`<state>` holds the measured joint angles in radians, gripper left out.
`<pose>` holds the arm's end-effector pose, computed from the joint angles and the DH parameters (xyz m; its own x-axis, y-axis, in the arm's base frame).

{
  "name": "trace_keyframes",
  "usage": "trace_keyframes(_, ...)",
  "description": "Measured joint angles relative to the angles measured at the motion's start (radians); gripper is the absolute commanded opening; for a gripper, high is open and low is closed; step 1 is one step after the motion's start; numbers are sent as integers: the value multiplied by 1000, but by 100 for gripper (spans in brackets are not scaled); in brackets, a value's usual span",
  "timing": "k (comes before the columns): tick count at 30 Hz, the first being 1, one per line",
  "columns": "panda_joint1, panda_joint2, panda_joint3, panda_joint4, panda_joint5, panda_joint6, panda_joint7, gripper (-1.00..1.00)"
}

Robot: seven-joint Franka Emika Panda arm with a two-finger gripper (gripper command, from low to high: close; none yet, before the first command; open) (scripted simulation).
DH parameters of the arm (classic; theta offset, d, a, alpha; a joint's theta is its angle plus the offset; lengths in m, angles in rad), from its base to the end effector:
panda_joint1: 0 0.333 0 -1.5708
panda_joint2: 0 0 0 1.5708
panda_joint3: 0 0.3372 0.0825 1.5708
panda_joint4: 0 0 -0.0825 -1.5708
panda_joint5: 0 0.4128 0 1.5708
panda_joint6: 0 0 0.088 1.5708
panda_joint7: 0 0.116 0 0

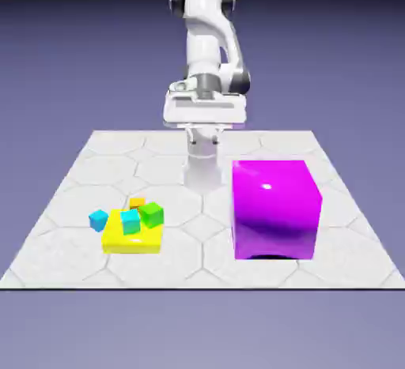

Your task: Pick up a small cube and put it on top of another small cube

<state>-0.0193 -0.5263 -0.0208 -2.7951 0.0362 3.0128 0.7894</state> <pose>0.4141 -0.0192 0.4381 0.4735 -0.7577 0.4492 -0.5632 -0.6525 -0.5070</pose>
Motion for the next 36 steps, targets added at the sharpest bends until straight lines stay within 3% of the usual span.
trace_keyframes(20, -519, 725, -345, 247, 601, -401, 803, 0)
trace_keyframes(27, -597, 916, -220, 307, 827, -311, 651, 0)
trace_keyframes(28, -608, 944, -200, 316, 861, -297, 625, -100)
trace_keyframes(36, -527, 730, -343, 252, 601, -415, 811, -100)
